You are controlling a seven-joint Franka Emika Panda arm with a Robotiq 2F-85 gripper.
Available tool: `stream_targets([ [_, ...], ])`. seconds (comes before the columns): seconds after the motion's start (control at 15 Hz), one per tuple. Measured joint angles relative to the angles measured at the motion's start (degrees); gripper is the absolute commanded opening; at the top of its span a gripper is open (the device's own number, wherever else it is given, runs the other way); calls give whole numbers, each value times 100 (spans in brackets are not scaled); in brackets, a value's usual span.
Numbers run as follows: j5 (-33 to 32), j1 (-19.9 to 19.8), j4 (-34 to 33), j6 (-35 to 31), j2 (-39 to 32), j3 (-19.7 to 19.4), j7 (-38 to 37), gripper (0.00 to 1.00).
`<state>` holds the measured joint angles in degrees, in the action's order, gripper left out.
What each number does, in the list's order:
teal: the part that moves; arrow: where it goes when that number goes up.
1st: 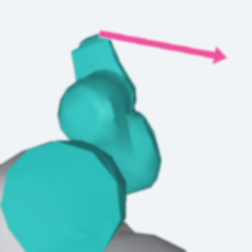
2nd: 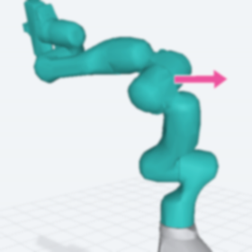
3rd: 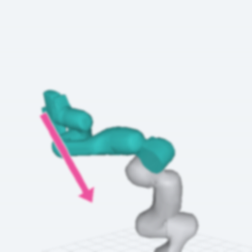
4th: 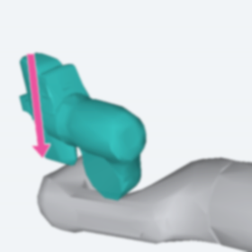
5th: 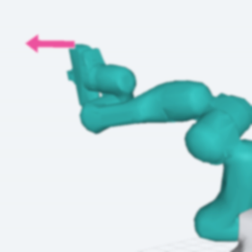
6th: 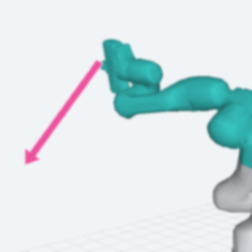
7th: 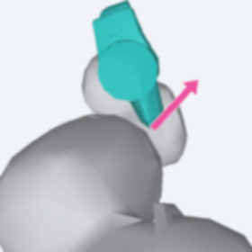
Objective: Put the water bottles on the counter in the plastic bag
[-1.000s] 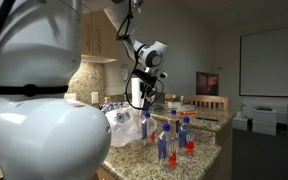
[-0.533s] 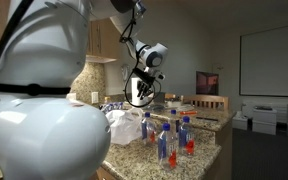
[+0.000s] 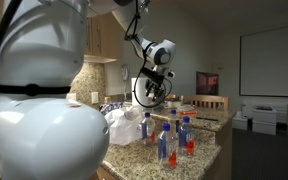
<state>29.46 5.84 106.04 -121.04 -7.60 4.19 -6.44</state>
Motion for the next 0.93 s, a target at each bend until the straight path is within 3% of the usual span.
stream_targets([
  [0.13, -149, -65, 148, 222, 78, -70, -36, 99],
  [0.6, -604, -188, 202, 1786, 255, -187, -133, 100],
  [0.8, -1200, -89, 838, 1275, 452, -116, -485, 100],
  [0.93, -1239, -49, 985, 1168, 488, -68, -522, 100],
])
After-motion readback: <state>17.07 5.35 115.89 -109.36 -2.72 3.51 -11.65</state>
